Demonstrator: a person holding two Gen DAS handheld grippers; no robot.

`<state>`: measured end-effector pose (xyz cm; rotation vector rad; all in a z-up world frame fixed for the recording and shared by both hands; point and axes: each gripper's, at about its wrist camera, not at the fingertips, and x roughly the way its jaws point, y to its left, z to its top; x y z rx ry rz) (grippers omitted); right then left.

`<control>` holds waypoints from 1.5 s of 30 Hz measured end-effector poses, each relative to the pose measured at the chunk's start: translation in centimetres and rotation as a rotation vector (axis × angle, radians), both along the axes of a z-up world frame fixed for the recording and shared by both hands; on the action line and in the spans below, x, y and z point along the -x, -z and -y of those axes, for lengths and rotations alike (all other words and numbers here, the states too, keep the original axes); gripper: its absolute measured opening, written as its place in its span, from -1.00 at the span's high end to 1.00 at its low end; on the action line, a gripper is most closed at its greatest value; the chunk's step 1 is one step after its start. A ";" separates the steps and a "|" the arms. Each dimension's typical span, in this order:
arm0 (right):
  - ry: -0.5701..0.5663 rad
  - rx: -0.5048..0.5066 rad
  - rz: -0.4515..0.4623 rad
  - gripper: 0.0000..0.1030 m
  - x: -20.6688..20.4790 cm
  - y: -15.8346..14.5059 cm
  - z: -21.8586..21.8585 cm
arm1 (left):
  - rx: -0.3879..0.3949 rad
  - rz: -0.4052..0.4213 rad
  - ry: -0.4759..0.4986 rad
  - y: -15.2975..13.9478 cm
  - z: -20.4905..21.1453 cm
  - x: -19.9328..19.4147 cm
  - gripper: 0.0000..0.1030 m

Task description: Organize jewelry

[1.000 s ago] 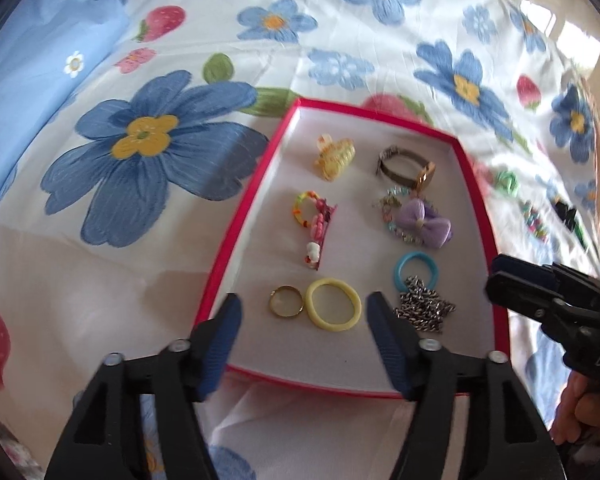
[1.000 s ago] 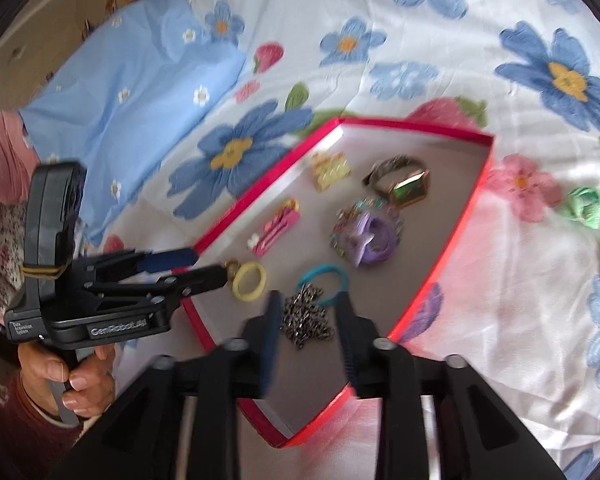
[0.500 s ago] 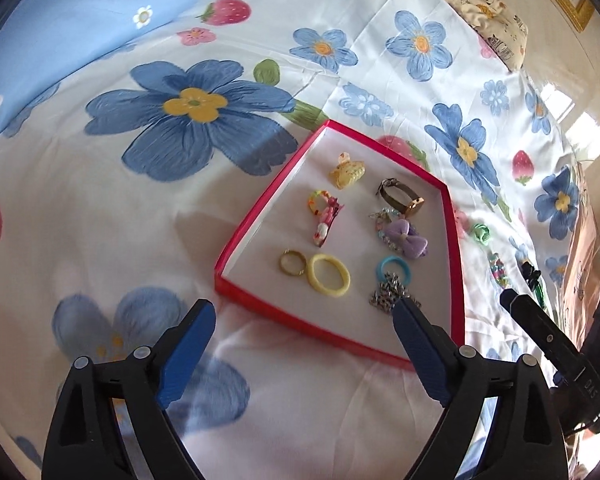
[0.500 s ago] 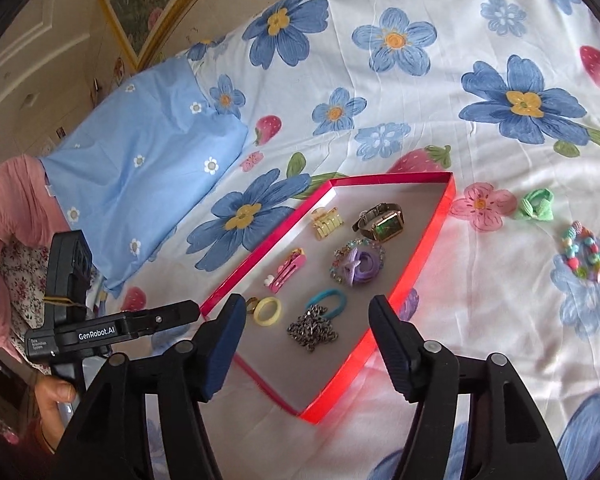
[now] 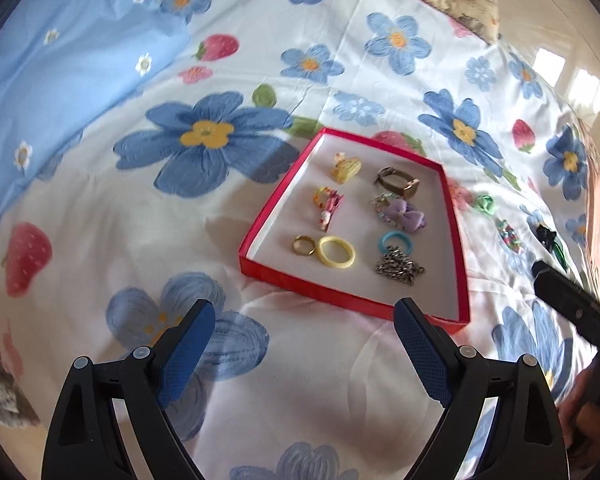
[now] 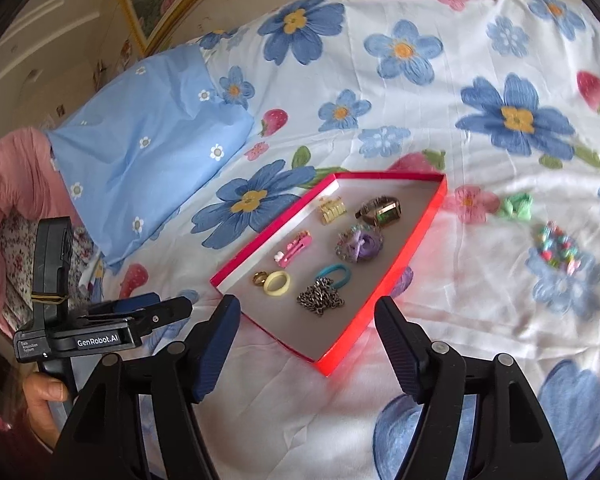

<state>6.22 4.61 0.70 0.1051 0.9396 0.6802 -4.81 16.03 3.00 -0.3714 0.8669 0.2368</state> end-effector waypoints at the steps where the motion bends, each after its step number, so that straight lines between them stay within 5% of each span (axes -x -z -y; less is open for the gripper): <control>1: -0.006 0.012 0.008 -0.42 0.0 -0.5 -0.1 | 0.000 -0.002 0.016 -0.7 0.1 0.2 -0.83; 8: -0.036 0.066 0.177 -0.88 0.2 -7.5 -1.3 | -0.107 0.117 0.029 -5.9 0.6 1.6 -0.99; 11: -0.014 0.060 0.261 -0.97 1.2 -8.9 -1.4 | -0.150 0.128 -0.006 -5.6 0.9 2.6 -0.99; 24: 0.011 0.150 0.127 -0.97 3.7 0.8 -1.3 | -0.190 0.026 -0.049 0.5 3.6 4.1 -0.99; 45: 0.030 0.158 0.122 -0.97 4.9 2.1 -0.5 | -0.285 0.098 -0.032 0.1 5.5 7.3 -0.99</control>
